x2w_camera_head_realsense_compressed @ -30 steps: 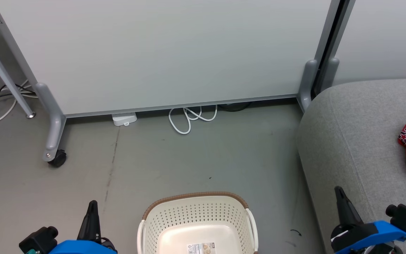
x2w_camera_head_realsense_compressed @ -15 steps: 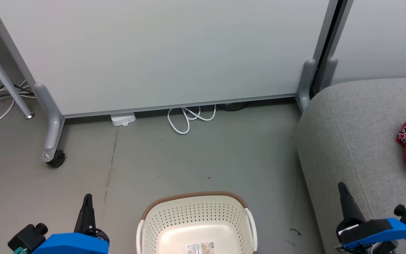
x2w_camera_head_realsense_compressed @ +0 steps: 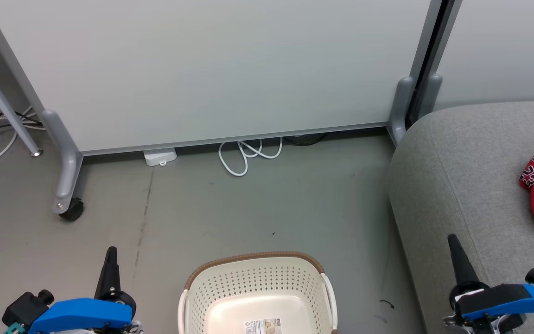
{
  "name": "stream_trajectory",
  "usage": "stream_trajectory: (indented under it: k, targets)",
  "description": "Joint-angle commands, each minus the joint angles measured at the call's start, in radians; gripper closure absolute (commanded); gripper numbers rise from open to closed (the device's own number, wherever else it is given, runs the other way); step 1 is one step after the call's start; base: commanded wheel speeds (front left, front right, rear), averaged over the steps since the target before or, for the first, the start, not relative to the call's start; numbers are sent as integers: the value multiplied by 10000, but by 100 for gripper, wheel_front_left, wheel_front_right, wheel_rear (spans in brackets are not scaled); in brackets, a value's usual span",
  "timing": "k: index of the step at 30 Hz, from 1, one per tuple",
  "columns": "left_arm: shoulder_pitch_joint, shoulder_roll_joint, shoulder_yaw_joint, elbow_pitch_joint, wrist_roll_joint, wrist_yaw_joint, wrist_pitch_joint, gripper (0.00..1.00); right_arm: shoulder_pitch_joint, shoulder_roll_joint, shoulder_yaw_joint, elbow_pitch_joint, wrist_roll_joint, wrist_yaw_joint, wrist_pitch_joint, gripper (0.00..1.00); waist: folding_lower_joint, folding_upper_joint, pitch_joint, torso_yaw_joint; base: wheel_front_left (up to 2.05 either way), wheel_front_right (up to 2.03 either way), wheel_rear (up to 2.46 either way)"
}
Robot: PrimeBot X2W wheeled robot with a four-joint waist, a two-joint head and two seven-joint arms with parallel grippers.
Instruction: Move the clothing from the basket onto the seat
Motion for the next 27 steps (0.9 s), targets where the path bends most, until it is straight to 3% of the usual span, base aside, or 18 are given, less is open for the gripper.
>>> stream_trajectory:
  k: [1, 27]
  targets:
    - [-284, 23, 110, -175, -321, -16, 80, 100, -283, -61, -40, -173, 355, 4, 88, 100, 0, 0, 2, -6, 0, 0, 0]
    - [-490, -51, 458, -502, -2652, -23, 733, 100, -362, -76, -159, -423, 2819, 5, 557, 100, -1, 0, 22, -95, 0, 0, 0]
